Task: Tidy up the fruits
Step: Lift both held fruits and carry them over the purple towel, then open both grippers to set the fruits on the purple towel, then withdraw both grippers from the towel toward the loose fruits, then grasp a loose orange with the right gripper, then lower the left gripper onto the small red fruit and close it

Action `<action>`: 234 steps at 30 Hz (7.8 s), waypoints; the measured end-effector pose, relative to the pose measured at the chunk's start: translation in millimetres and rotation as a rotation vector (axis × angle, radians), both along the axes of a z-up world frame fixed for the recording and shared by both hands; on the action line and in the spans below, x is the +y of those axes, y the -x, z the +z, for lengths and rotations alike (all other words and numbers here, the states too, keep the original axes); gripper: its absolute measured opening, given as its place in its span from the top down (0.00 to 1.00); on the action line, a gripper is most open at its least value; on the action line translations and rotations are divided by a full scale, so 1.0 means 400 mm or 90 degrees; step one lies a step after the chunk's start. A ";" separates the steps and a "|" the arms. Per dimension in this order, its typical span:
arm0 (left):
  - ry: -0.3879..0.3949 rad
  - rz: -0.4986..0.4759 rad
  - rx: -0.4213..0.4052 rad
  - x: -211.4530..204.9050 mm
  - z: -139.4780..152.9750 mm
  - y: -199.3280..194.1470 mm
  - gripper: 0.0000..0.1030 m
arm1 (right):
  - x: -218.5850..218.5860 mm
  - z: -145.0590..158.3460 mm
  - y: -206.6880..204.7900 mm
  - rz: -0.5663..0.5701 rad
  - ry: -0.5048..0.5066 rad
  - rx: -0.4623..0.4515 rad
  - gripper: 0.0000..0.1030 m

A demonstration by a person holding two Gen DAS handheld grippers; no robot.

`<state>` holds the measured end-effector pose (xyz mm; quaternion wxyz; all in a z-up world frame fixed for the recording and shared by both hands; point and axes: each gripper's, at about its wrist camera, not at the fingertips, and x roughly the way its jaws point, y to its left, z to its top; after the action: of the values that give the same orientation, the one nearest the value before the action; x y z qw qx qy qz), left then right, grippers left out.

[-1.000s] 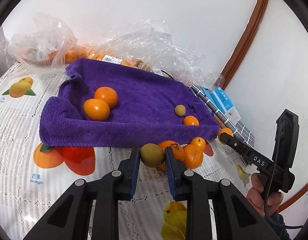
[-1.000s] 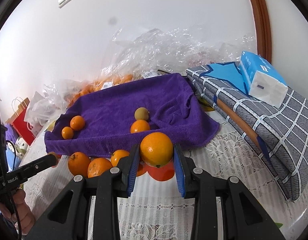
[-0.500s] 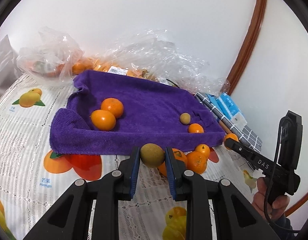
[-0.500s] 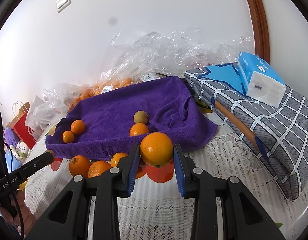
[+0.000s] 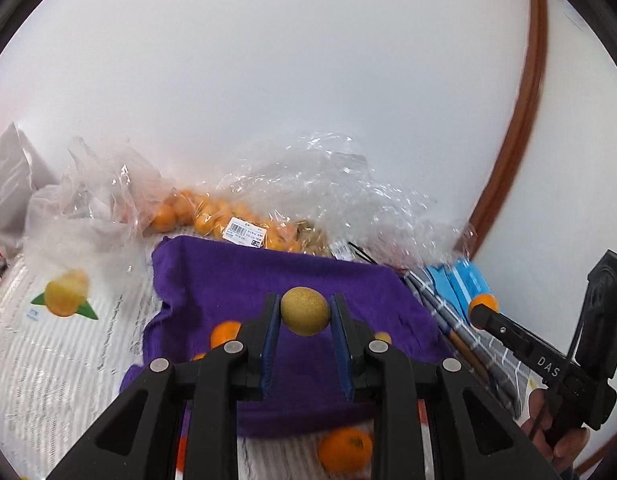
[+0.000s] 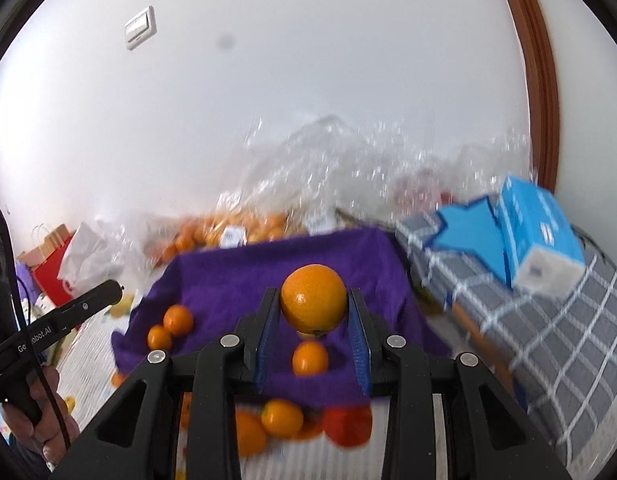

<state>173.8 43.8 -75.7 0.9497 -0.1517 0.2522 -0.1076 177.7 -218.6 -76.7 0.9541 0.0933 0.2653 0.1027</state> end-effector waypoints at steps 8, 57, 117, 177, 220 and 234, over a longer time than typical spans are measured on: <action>0.009 0.015 0.012 0.001 -0.080 -0.023 0.77 | 0.005 -0.075 -0.068 -0.005 0.001 0.023 0.68; -0.006 -0.053 0.074 -0.039 -0.138 -0.073 0.76 | 0.024 -0.205 -0.134 0.006 0.045 0.132 0.67; -0.032 -0.044 0.032 -0.026 -0.060 -0.015 0.68 | 0.085 -0.118 -0.036 0.059 0.065 0.019 0.50; 0.075 -0.013 0.188 0.106 -0.206 0.174 0.63 | 0.096 -0.206 0.010 0.061 -0.004 0.199 0.68; -0.036 -0.089 0.149 -0.001 -0.181 0.205 0.63 | -0.051 -0.186 0.251 -0.046 0.099 0.133 0.67; -0.096 -0.099 0.211 -0.195 -0.214 0.166 0.63 | -0.073 -0.186 0.272 -0.031 0.067 0.132 0.67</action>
<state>107.3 -34.3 -161.4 0.8928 -0.0758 0.4230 -0.1350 69.0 -247.8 -151.2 0.9274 0.0597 0.3652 0.0554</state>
